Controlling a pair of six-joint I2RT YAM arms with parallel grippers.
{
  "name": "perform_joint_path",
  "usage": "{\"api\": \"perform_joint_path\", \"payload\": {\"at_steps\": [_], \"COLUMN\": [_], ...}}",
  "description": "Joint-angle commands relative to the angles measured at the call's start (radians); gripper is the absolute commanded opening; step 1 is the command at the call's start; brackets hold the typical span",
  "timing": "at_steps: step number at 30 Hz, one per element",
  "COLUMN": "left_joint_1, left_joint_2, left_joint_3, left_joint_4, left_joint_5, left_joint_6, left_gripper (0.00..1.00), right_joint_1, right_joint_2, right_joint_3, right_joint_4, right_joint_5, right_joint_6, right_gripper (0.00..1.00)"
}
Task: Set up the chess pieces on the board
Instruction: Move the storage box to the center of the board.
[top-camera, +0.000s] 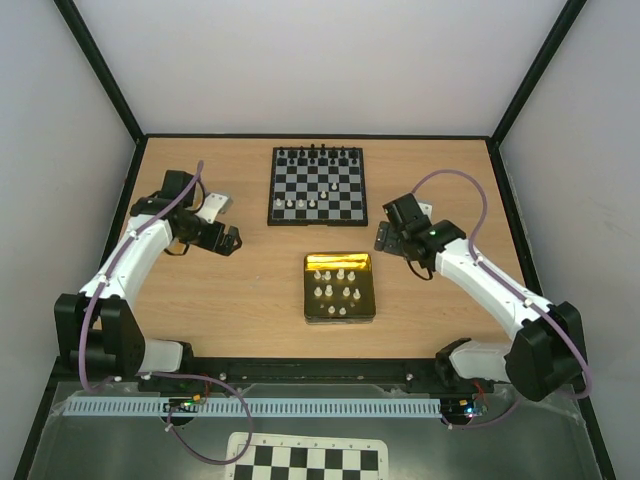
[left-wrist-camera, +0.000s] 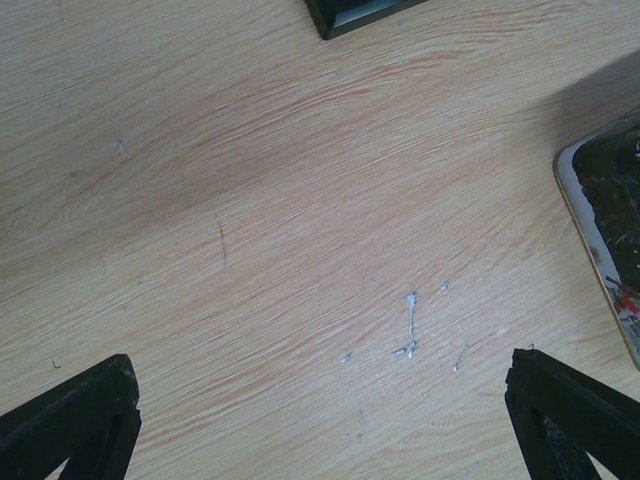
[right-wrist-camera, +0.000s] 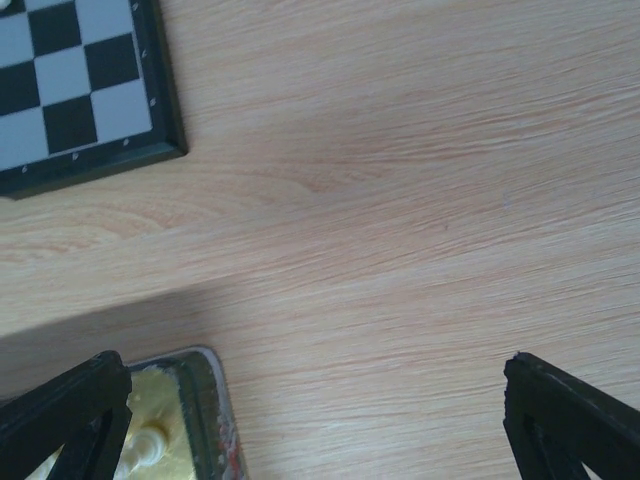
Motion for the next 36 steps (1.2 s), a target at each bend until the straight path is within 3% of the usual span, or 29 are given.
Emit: {"api": "perform_joint_path", "payload": {"at_steps": [1, 8, 14, 23, 36], "left_joint_1": [-0.006, -0.006, -0.006, -0.006, -0.006], "left_joint_2": [0.000, -0.007, -0.012, -0.010, 0.001], "left_joint_3": [-0.009, -0.029, -0.041, -0.035, -0.034], "left_joint_4": [-0.004, 0.005, 0.012, 0.004, 0.004], "left_joint_5": [-0.026, -0.043, -0.046, -0.061, -0.087], "left_joint_6": [0.001, 0.010, 0.017, 0.039, 0.052], "left_gripper": [0.99, 0.99, 0.99, 0.99, 0.99], "right_joint_1": [0.055, 0.190, 0.205, 0.199, 0.095], "right_joint_2": [0.023, 0.077, 0.159, 0.253, 0.313], "right_joint_3": [0.039, 0.050, 0.022, 0.047, 0.006], "right_joint_4": [-0.062, -0.061, -0.047, 0.004, 0.072], "right_joint_5": [-0.053, -0.113, -0.109, -0.086, -0.111], "right_joint_6": [0.007, 0.069, 0.097, 0.113, 0.088], "right_gripper": [0.98, 0.99, 0.98, 0.72, 0.53]}}
